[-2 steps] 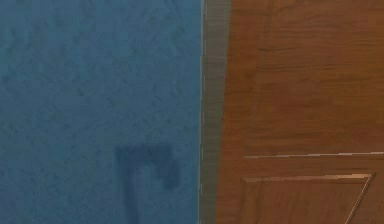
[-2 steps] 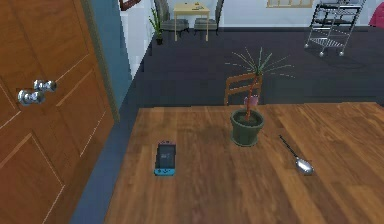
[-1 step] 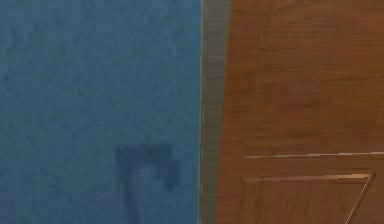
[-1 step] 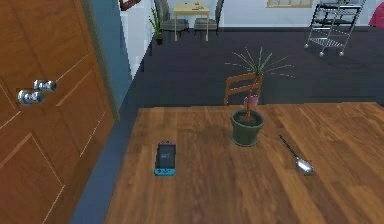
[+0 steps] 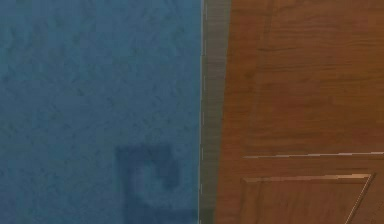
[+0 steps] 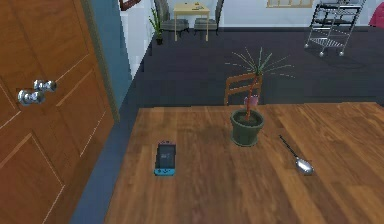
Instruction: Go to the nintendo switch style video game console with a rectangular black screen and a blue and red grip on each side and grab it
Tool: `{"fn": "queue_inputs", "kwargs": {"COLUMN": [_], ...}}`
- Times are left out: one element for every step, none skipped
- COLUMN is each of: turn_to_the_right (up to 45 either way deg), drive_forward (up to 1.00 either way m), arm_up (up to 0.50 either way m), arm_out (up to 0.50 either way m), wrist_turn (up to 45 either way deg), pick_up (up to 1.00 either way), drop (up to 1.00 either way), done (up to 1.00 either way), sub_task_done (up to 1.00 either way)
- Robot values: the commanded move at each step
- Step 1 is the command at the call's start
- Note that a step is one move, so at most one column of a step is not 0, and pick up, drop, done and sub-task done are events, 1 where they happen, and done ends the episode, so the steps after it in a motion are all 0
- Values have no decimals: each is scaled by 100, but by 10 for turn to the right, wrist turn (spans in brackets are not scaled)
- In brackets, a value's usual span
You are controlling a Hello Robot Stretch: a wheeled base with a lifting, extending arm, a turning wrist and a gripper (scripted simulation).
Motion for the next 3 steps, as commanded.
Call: {"fn": "queue_inputs", "kwargs": {"turn_to_the_right": [0, 0, 0], "drive_forward": [0, 0, 0], "arm_up": [0, 0, 0], "arm_out": [34, 0, 0], "wrist_turn": [0, 450, 450], "pick_up": [0, 0, 0], "drop": [0, 0, 0], "done": [0, 0, 0], "sub_task_done": [0, 0, 0]}}
